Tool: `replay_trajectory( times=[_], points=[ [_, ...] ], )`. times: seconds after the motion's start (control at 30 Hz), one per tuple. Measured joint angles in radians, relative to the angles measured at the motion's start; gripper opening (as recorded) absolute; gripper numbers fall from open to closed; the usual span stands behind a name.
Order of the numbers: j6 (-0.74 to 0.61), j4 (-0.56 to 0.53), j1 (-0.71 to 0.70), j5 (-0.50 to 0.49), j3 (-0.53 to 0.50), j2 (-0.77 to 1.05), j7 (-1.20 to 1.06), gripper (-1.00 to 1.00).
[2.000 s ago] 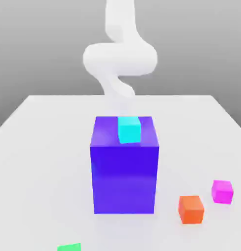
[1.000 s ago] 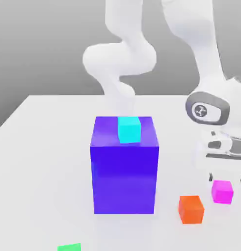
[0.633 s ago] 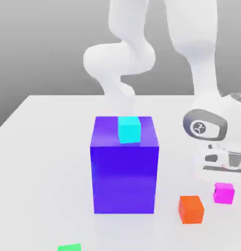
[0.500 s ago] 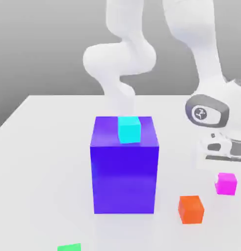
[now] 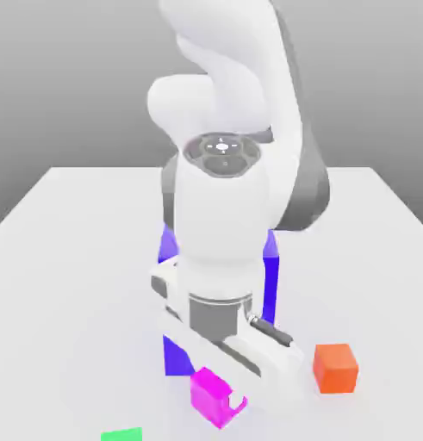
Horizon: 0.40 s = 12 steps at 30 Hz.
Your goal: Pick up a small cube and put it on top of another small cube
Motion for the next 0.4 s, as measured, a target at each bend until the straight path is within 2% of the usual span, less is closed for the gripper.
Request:
replay_trajectory(
  times=[0.03,0.07,0.27,0.4],
  points=[
    [0.026,0.027,-0.018,-0.002,-0.021,0.052,-0.003,-1.0],
    [0.046,0.04,-0.026,-0.004,-0.032,0.086,-0.003,1.0],
    [0.055,0.047,-0.03,-0.005,-0.039,0.102,-0.003,1.0],
    [-0.04,0.047,-0.044,0.017,-0.029,0.007,-0.019,1.0]
  ],
)
